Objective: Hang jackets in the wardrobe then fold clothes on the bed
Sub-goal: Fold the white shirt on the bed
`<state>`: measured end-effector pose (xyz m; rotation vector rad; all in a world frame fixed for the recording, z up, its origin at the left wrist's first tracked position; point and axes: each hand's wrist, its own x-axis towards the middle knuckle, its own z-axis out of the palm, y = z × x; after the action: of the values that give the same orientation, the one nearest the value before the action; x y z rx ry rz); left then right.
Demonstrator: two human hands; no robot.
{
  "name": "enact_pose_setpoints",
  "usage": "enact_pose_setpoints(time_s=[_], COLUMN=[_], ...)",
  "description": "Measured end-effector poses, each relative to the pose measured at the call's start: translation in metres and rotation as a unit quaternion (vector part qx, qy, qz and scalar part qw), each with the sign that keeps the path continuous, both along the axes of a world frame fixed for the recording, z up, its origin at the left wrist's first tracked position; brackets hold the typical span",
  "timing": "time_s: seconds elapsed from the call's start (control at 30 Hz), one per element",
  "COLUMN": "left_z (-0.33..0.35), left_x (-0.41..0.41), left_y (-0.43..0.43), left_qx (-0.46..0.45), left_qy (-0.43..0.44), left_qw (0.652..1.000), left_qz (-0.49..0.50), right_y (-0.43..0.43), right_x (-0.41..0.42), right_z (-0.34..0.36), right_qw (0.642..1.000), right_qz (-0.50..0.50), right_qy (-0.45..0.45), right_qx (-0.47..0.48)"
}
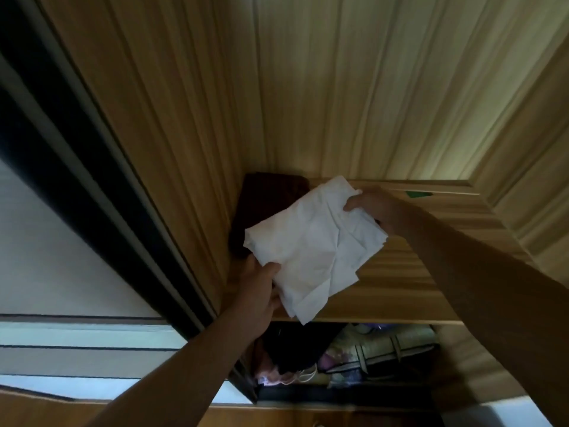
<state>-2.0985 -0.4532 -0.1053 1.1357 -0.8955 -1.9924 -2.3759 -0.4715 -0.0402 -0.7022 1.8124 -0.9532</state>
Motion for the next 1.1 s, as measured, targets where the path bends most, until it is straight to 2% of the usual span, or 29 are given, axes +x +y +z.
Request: enact_pose_setpoints(time_s=[0.13,0.23,0.4,0.53,0.6,0.67,0.73,0.8,0.83,0.87,0.93,0.97,1.0,1.1], left_z=[-0.004,-0.008,-0.025,-0.051,-0.061,-0.058,-0.059,-0.048,-0.042,-0.04,-0.051,-0.061,-0.071,-0.102], left_x=[-0.027,-0.05,-0.073,-0.084,-0.086,-0.086,-0.084,-0.082,-0.083,-0.085,-0.086,-0.085,-0.082,-0.07], left_y=[-0.021,-0.041,-0.082,-0.114,-0.121,-0.118,-0.112,-0.107,-0.109,-0.114,-0.137,-0.151,-0.161,-0.165], left_qx=[0.029,0.037,0.049,0.078,0.084,0.025,-0.041,-0.127,-0.209,-0.301,-0.425,-0.422,-0.395,-0.352], left_qy=[-0.012,-0.031,-0.029,-0.024,-0.072,-0.226,-0.388,-0.45,-0.462,-0.496,-0.612,-0.667,-0.705,-0.741], left_qw=[0.996,0.99,0.977,0.958,0.948,0.94,0.891,0.842,0.82,0.781,0.659,0.613,0.588,0.567], left_qz=[0.078,0.129,0.205,0.273,0.297,0.254,0.235,0.269,0.266,0.231,0.105,0.034,-0.024,-0.081], right_y=[-0.068,-0.125,-0.219,-0.274,-0.285,-0.281,-0.267,-0.251,-0.245,-0.243,-0.243,-0.245,-0.246,-0.248], right_x=[-0.006,-0.013,-0.007,0.007,0.018,0.027,0.032,0.036,0.037,0.038,0.039,0.038,0.038,0.039], right_z=[0.017,0.021,0.011,-0.026,-0.05,-0.073,-0.096,-0.115,-0.122,-0.128,-0.142,-0.149,-0.155,-0.174], right_qw=[0.991,0.967,0.904,0.855,0.813,0.788,0.774,0.764,0.762,0.76,0.757,0.761,0.768,0.787], right_qz=[0.098,0.175,0.287,0.32,0.322,0.293,0.268,0.287,0.311,0.34,0.385,0.393,0.393,0.379], right_qy=[0.094,0.183,0.315,0.396,0.457,0.506,0.537,0.54,0.538,0.536,0.522,0.514,0.503,0.485], right_qx=[-0.022,-0.04,-0.036,-0.096,-0.162,-0.192,-0.204,-0.207,-0.182,-0.142,-0.07,-0.055,-0.047,-0.038])
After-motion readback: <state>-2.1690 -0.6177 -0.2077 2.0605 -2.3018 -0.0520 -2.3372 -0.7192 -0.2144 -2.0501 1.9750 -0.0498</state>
